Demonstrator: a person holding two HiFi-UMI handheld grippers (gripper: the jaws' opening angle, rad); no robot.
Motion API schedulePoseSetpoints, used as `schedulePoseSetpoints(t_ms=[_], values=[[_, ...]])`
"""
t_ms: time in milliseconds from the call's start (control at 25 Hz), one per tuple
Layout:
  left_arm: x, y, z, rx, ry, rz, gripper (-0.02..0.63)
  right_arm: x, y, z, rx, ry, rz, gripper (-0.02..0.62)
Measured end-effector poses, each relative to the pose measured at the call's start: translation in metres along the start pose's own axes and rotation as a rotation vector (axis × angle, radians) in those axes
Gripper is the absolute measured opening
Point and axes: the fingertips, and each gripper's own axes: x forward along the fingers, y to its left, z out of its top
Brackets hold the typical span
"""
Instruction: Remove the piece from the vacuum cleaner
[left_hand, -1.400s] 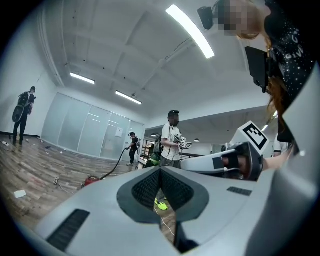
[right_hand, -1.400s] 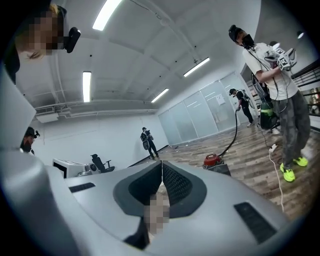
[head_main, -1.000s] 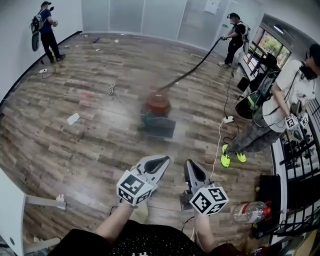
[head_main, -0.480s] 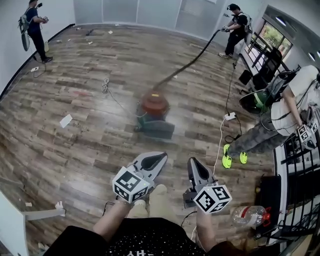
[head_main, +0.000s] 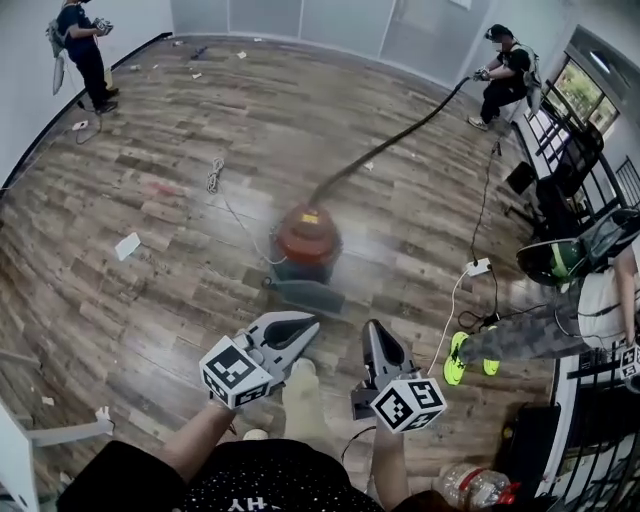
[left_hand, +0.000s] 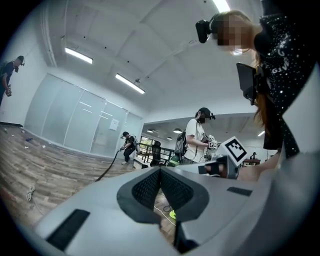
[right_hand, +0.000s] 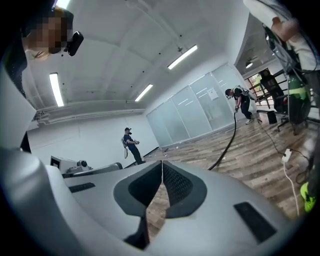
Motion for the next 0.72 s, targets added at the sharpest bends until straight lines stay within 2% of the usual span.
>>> schedulePoseSetpoints(t_ms=[160,320,440,600,720], values=[[0.049,0.041,0.007,0.026,0.007,-0.016,0.008,0.052,-0.054,0.008,0.012,0.055,0.020,0.002],[0.063,0.084,-0.014,0.010,0.044,0.032,0.008,0.097,-0.096,-0.006,-0.112,0.159,-0.006,0.003],[0.064,0.114,-0.055,-0.042,0.082,0.049,0.008,0.117,-0.123,-0.025,-0.134,0.187,0.005,0.003],[0.075,0.152,-0.130,-0.087,0.097,0.024,0.008,0.138,-0.169,-0.072,-0.143,0.188,-0.004,0.003],[0.087,0.182,-0.191,-0.063,0.072,0.000,0.008,0.149,-0.210,-0.124,-0.106,0.163,-0.021,0.003]])
